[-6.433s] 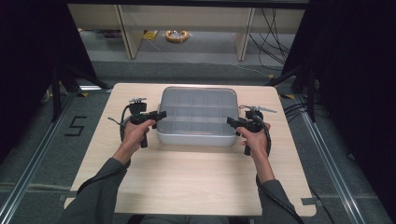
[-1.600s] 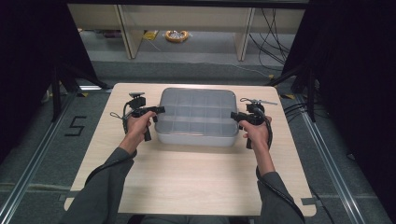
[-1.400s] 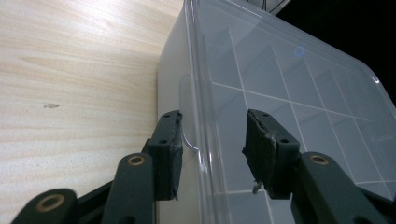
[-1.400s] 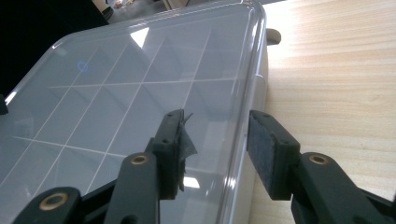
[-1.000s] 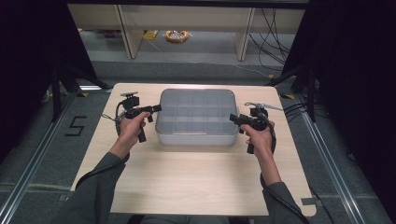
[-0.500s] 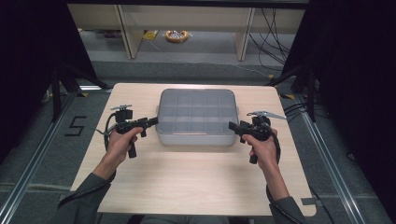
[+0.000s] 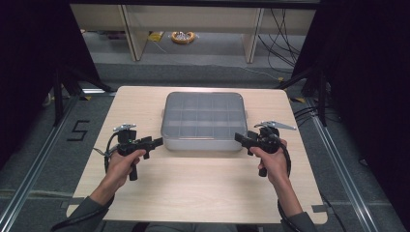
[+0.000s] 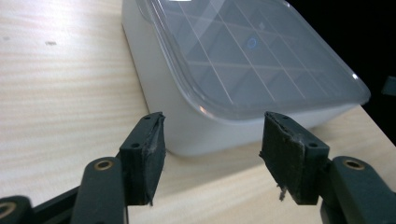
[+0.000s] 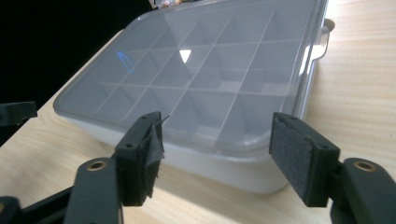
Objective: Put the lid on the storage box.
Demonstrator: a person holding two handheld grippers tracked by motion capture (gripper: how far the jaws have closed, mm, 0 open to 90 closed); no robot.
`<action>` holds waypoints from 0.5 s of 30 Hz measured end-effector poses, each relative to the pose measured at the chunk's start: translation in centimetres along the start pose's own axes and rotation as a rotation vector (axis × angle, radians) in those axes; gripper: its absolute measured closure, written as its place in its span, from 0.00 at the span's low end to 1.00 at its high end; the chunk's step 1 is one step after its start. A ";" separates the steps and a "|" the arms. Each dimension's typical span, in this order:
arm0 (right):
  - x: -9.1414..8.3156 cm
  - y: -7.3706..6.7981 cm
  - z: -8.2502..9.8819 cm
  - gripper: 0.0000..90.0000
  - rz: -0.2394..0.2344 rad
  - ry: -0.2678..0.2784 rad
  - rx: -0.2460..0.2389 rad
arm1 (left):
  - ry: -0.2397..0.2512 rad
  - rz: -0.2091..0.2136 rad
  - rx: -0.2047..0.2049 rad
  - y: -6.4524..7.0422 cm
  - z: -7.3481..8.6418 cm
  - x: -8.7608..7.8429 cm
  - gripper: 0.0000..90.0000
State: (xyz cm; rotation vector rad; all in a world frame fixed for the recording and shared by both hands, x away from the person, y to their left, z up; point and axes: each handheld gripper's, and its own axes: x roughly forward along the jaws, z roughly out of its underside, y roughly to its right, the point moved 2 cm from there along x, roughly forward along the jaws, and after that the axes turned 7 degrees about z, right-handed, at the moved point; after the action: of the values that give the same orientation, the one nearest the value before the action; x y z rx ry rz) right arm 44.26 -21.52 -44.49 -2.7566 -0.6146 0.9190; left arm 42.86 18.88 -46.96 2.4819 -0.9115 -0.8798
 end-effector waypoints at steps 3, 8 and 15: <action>-0.4 -0.6 0.9 0.38 -0.002 -0.031 0.030 | -0.015 0.014 0.021 0.5 1.2 -0.2 0.43; -0.9 -0.8 2.4 0.35 -0.008 -0.039 -0.017 | -0.039 0.040 0.045 1.3 3.5 -1.2 0.40; -2.2 -1.7 4.3 0.34 -0.017 -0.055 -0.057 | -0.066 0.054 0.126 2.4 5.4 -2.0 0.35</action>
State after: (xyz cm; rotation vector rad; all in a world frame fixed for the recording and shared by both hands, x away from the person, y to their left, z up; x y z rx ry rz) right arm 39.52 -20.84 -46.24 -2.7794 -0.6823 0.9912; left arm 36.99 17.90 -48.88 2.5335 -1.0819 -0.9177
